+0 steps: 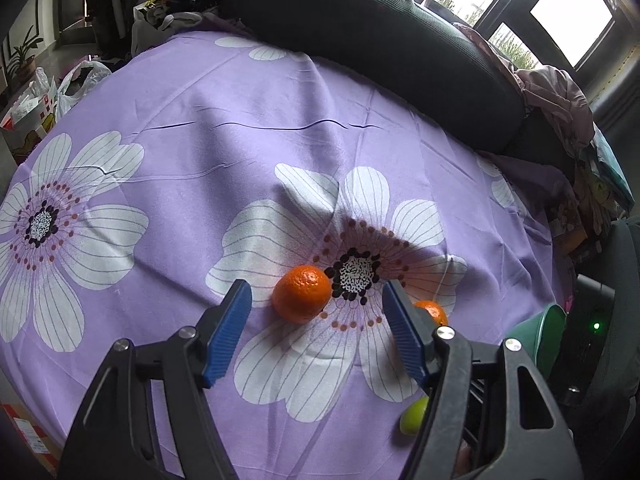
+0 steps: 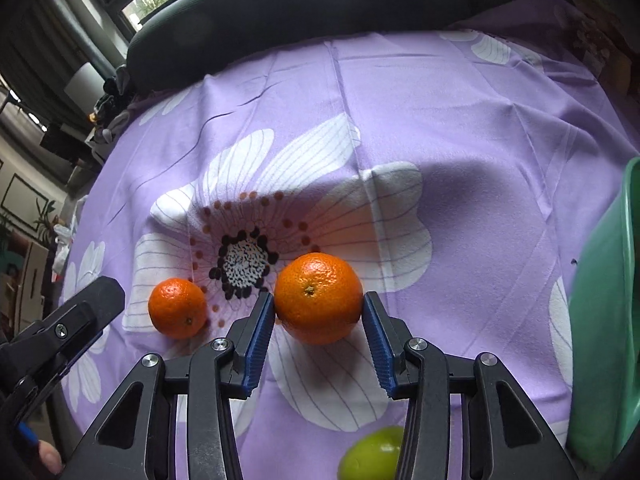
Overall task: Organize fruits
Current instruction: 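Grasp a small orange with the left gripper while the right grasps a large orange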
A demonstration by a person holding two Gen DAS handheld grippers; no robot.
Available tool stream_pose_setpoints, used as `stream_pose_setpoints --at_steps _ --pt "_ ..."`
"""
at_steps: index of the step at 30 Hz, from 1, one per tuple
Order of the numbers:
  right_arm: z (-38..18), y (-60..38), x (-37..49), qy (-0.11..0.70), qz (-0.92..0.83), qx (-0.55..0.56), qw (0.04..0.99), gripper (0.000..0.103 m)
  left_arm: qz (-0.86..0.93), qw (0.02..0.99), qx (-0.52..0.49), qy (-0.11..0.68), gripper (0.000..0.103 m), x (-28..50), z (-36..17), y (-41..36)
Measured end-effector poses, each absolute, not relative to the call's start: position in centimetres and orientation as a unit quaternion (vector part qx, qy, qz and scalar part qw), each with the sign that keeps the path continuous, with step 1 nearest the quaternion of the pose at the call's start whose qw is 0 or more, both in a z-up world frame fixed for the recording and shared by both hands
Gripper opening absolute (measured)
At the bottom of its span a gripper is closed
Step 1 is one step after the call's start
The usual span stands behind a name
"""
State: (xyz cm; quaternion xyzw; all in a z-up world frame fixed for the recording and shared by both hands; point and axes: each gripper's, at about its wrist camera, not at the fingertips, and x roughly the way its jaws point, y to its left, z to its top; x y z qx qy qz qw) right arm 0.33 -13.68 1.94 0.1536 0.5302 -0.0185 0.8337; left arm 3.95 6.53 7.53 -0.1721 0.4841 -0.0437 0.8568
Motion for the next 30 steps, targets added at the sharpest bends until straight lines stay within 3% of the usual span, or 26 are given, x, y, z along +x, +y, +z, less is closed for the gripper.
stream_pose_setpoints --at_steps 10,19,30 --pt "2.0 -14.9 -1.2 0.557 -0.016 0.139 0.819 0.047 -0.070 0.859 -0.136 0.488 0.066 3.7 7.3 3.6" --pt "5.6 -16.2 -2.6 0.491 -0.059 0.131 0.859 0.047 -0.068 0.859 -0.125 0.492 0.066 3.5 7.1 2.8" --pt "6.2 -18.8 -2.7 0.453 -0.022 0.230 0.861 0.047 -0.131 0.845 -0.092 0.510 0.062 3.2 6.6 -0.2"
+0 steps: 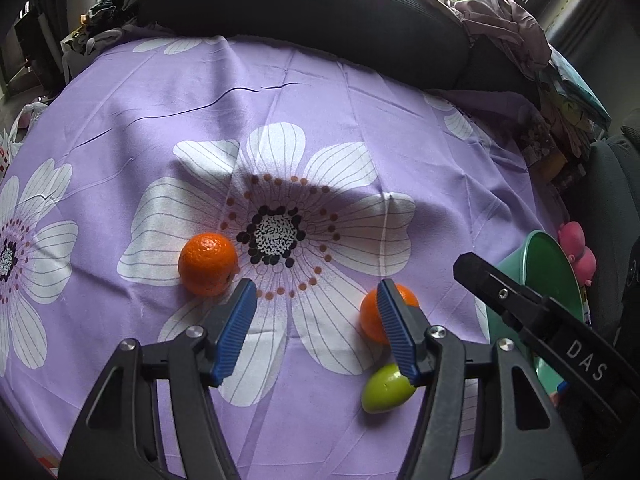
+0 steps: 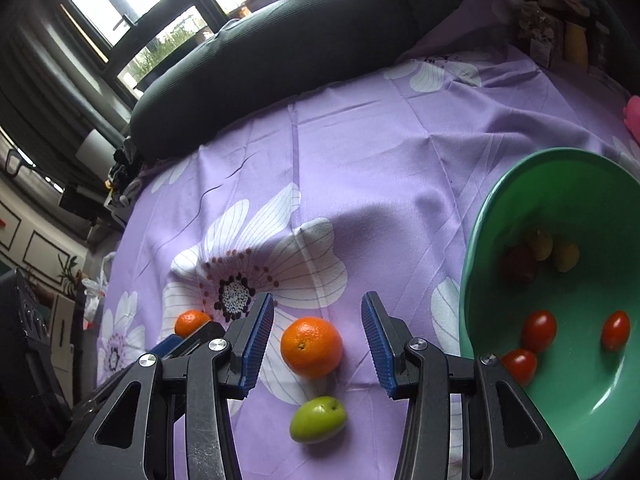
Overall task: Organize fruits
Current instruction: 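Grasp a small orange with the left gripper while the right grasps a large orange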
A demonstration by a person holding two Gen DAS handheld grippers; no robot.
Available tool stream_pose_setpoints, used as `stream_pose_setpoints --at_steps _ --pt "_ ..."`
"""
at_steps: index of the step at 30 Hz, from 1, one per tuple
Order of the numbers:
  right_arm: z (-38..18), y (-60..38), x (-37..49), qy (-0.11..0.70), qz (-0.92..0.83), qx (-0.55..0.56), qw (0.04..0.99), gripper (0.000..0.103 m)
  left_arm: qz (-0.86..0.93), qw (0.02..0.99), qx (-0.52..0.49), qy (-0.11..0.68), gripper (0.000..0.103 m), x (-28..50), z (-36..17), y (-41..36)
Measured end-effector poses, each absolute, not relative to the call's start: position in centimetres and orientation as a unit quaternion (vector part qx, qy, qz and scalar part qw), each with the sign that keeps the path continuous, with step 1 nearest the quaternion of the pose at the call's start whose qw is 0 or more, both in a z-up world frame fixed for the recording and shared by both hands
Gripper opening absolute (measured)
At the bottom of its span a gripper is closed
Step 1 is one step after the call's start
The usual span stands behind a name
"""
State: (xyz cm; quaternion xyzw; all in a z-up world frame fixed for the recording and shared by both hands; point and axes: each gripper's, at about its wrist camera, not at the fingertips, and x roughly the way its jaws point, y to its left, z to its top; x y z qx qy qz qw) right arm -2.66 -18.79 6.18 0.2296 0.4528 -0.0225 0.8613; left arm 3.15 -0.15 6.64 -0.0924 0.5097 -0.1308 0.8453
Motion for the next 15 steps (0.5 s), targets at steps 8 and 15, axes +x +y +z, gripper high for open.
stream_pose_setpoints --at_steps 8,15 --pt "6.3 -18.9 -2.7 0.453 -0.012 0.242 0.858 0.047 -0.187 0.822 -0.085 0.531 0.061 3.0 5.4 -2.2" --pt "4.9 -17.9 -1.8 0.489 0.013 0.252 0.835 0.047 -0.231 0.798 -0.100 0.547 0.059 3.1 4.2 -3.1"
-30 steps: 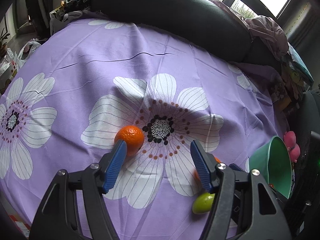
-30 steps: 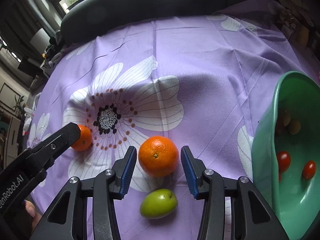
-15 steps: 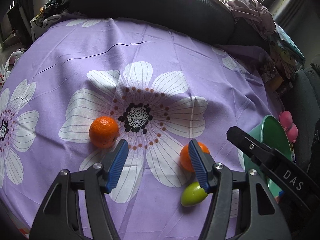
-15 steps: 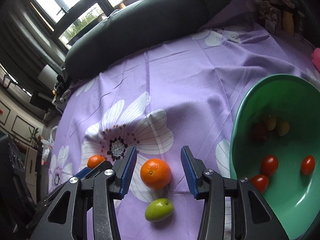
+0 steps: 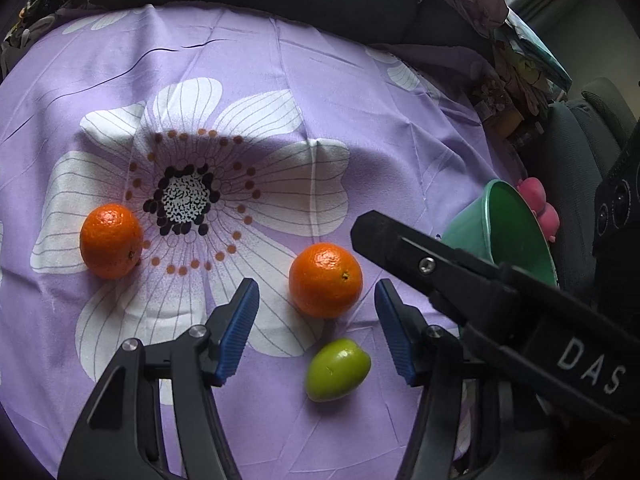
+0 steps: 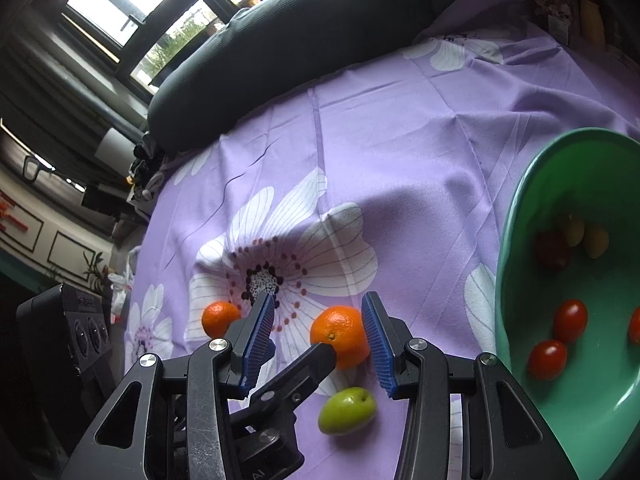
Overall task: Organize fruits
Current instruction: 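Grasp a small orange with the left gripper while the right grasps a large orange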
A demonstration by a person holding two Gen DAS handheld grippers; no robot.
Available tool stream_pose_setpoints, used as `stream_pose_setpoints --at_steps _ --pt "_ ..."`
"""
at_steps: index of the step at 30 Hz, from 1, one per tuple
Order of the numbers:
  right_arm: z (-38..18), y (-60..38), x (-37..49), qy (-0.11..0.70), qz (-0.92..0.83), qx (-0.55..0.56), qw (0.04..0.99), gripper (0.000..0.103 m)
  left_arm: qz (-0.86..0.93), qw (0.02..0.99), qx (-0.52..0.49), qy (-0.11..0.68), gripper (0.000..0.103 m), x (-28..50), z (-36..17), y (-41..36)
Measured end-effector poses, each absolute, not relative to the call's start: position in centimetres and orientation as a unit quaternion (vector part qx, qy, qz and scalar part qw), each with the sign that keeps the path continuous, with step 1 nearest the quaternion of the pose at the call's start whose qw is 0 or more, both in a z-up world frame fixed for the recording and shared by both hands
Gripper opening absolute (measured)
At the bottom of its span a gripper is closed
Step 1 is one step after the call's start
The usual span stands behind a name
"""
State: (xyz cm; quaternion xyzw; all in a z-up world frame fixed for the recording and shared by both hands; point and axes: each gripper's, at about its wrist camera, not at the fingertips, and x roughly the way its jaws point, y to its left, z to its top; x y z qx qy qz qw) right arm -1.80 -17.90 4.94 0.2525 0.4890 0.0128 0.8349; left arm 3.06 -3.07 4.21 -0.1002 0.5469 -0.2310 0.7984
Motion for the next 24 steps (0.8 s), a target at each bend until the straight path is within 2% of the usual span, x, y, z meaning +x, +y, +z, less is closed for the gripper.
stream_pose_setpoints --at_steps 6,24 --pt "2.4 -17.8 -0.9 0.533 0.003 0.266 0.803 0.048 -0.233 0.788 -0.091 0.563 0.055 3.3 3.0 -3.7" --pt "0.6 -18.0 -0.3 0.551 0.016 0.295 0.781 0.048 -0.249 0.778 -0.108 0.566 0.043 3.8 2.0 -3.8"
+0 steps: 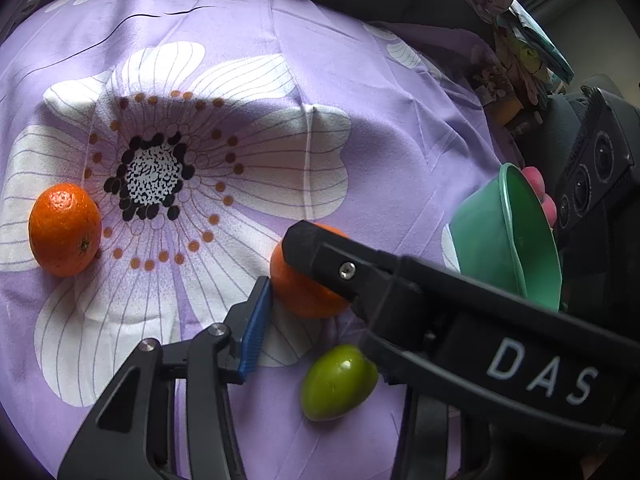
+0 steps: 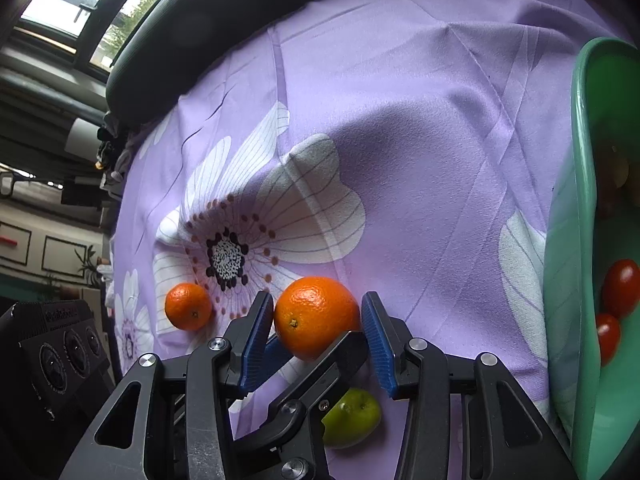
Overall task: Organize fruits
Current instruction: 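Grasp a small orange with the left gripper while the right grasps a large orange, then lift both held oranges and carry them over the green bowl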
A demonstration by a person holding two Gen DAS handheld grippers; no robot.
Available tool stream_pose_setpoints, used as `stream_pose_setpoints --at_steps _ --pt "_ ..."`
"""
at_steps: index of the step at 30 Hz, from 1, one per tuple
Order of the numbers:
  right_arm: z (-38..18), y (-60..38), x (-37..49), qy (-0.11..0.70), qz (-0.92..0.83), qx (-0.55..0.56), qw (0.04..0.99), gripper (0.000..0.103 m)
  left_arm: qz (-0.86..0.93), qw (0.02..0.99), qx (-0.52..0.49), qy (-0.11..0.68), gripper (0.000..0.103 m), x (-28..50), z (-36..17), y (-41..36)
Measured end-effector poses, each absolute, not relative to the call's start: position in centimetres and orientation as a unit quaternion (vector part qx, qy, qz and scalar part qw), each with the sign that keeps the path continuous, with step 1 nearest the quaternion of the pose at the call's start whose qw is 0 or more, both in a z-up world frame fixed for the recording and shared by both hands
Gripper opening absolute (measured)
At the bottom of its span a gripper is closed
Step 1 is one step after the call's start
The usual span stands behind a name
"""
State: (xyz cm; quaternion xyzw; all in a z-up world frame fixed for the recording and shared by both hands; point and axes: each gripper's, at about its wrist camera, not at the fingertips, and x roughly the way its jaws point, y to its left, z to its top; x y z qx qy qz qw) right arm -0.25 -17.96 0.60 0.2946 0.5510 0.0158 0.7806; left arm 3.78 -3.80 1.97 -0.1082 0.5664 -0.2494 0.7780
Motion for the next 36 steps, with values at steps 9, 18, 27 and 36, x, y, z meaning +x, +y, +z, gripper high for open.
stream_pose_setpoints --at_steps 9,18,27,36 --pt "3.1 -18.0 -1.4 0.507 0.034 0.288 0.812 0.048 -0.257 0.813 -0.093 0.514 0.043 2.4 4.9 -4.0" --pt "7.8 -19.2 -4.4 0.433 0.032 0.276 0.857 0.048 -0.289 0.845 -0.080 0.442 0.043 -0.3 8.7 -5.5" --pt "11.1 -21.6 -7.7 0.379 -0.001 0.260 0.888 0.048 -0.340 0.850 -0.068 0.397 0.043 -2.4 11.2 -9.0" --pt "11.9 -25.2 -10.2 0.354 -0.047 0.274 0.893 0.048 -0.390 0.833 -0.049 0.390 0.043 -3.7 11.6 -13.2"
